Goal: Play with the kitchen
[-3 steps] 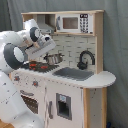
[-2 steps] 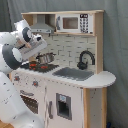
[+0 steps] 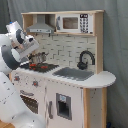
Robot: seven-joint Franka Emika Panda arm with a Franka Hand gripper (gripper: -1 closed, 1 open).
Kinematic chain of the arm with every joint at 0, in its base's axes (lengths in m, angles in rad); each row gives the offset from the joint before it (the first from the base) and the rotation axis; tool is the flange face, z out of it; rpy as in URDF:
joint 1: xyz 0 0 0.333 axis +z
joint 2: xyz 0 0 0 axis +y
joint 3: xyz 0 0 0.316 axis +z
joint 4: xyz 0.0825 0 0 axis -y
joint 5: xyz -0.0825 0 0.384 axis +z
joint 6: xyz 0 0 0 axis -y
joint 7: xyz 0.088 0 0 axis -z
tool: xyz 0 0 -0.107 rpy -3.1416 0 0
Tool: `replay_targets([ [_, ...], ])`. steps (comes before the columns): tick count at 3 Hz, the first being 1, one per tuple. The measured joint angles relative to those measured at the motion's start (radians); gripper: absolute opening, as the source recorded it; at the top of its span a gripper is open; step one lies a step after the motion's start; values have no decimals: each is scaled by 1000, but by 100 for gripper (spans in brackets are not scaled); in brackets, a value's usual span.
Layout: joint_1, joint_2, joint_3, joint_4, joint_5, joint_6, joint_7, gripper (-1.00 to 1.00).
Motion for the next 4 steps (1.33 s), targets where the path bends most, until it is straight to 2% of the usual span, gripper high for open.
replay_targets([
  [4, -265, -69, 270, 190, 1, 22, 19, -100],
])
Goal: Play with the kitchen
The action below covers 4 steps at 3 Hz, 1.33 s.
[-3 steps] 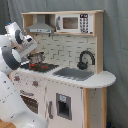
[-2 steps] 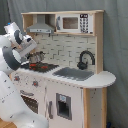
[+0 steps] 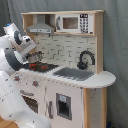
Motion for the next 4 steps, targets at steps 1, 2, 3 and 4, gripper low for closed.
replay_targets([
  [1, -54, -16, 78, 32, 0, 0, 25, -100],
  [2, -109, -24, 149, 42, 20, 19, 60, -100],
  [3, -165, -54, 199, 98, 44, 33, 91, -100],
  [4, -232, -75, 244, 148, 60, 33, 112, -100],
])
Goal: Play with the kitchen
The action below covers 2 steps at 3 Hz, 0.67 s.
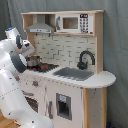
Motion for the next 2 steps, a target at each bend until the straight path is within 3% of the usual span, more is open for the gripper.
replay_targets([
  [1, -24, -8, 30, 23, 8, 5, 11, -100],
  [2, -25, -8, 30, 23, 8, 5, 11, 100],
])
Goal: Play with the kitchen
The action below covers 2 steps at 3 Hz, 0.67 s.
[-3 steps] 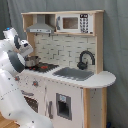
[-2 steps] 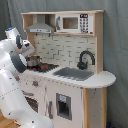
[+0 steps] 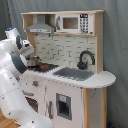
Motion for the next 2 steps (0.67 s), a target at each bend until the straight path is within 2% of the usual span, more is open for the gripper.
replay_targets([
  [1, -5, 0, -20, 69, -10, -28, -22, 100],
  [2, -5, 0, -31, 121, -93, -54, -54, 100],
])
